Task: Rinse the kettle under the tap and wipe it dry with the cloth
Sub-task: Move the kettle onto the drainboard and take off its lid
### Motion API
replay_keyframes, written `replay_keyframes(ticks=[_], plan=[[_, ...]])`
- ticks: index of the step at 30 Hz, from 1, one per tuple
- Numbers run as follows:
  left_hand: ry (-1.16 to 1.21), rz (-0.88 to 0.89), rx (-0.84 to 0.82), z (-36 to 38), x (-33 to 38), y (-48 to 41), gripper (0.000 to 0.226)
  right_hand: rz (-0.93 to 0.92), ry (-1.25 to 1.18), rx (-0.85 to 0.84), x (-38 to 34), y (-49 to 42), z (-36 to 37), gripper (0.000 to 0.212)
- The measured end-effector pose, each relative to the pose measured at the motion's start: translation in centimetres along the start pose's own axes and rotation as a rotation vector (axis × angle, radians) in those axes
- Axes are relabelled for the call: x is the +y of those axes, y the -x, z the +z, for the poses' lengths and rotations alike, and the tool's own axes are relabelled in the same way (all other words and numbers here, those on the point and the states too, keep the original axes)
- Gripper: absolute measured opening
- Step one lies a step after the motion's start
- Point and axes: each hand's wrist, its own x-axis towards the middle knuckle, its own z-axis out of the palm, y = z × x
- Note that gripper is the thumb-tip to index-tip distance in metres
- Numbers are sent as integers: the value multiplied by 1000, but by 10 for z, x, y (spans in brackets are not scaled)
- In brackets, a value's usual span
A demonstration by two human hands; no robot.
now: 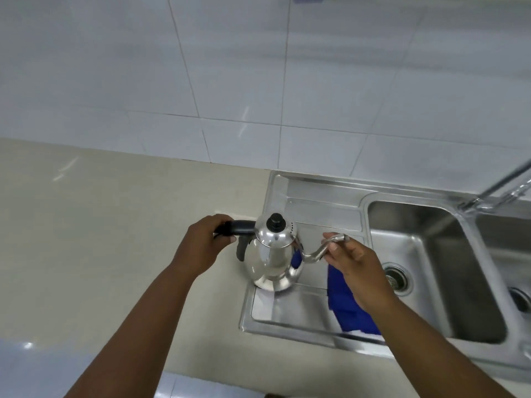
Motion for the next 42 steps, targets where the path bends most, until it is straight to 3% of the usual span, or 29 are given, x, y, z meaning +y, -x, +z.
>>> replay_keyframes(ticks=[6, 18, 20, 24, 27, 32, 42], plan=[[-33, 40, -103, 44, 15, 10, 22, 52, -23, 58, 21, 23, -44, 21], [-93, 45, -115, 65, 19, 17, 30, 49, 43, 76, 41, 22, -65, 19], [-132, 47, -138, 64, 21, 17, 37, 45, 52, 72, 43, 21, -66, 31], [-106, 138, -154, 65, 45, 15, 59, 35, 65, 74, 48, 21, -66, 19], [16, 224, -147, 81, 82, 14, 53, 43, 71, 87, 47, 22, -65, 19], [-52, 285, -82, 118, 111, 10, 30, 47, 89, 96, 47, 20, -65, 19], [-49, 300, 29, 135, 107, 13, 32, 14, 152, 130, 56, 21, -60, 20]])
